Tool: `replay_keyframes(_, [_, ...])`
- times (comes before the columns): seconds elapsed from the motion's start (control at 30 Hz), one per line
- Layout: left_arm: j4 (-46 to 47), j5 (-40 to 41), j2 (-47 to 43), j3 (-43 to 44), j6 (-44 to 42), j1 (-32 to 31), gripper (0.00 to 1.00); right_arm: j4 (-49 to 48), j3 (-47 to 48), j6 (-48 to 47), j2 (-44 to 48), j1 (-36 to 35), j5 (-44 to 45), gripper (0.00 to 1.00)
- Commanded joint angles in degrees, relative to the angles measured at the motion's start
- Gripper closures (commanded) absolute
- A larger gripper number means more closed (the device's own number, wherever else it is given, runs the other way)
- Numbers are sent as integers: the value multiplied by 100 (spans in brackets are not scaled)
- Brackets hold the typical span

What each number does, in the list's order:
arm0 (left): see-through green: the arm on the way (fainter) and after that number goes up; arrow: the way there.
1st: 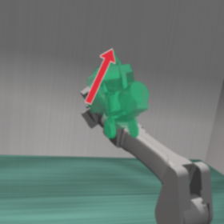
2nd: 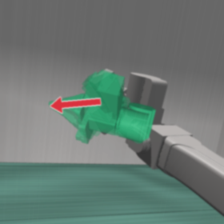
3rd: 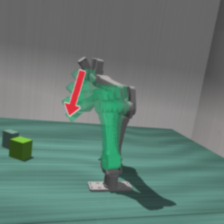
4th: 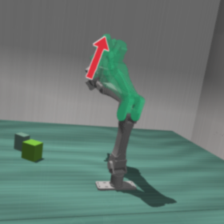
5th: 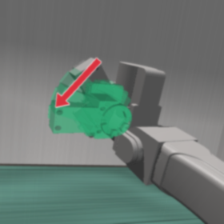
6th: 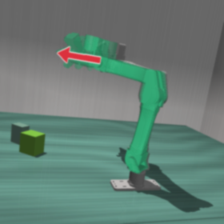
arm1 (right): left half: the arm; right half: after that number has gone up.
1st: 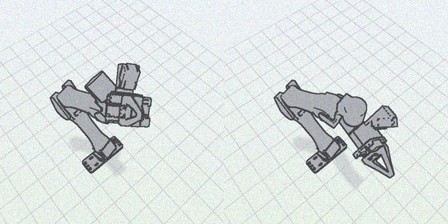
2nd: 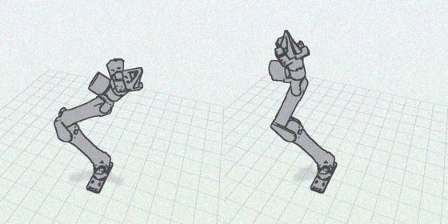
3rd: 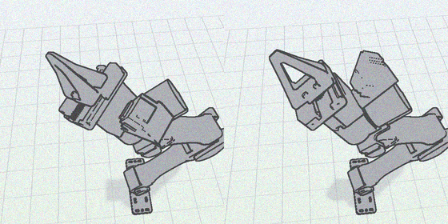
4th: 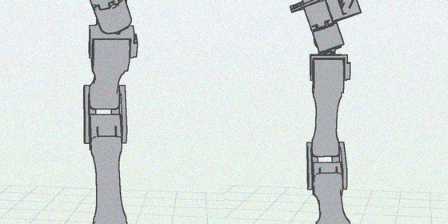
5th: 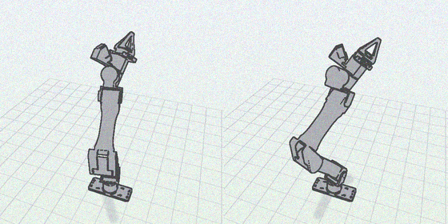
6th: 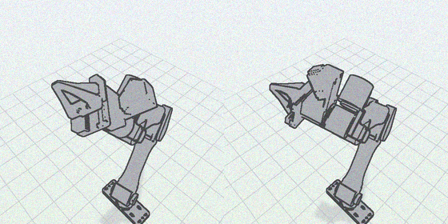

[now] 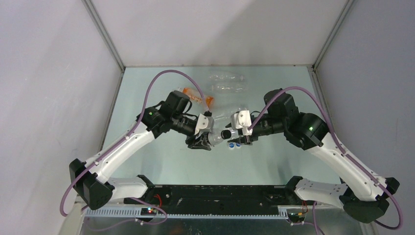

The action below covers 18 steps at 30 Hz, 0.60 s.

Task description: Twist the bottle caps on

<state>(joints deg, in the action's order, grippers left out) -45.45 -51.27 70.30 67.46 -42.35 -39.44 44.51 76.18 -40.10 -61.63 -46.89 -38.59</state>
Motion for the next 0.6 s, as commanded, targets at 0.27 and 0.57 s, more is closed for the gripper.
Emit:
replay_keyframes(0.27, [1521,393,-501,-195,861,-29,100,-483,55,955,-255,-103,287,93])
replay_keyframes(0.57, [4366,5300,-1672,-1907,45,-1616,100,-1326,55,5566,-778,132,1515,100])
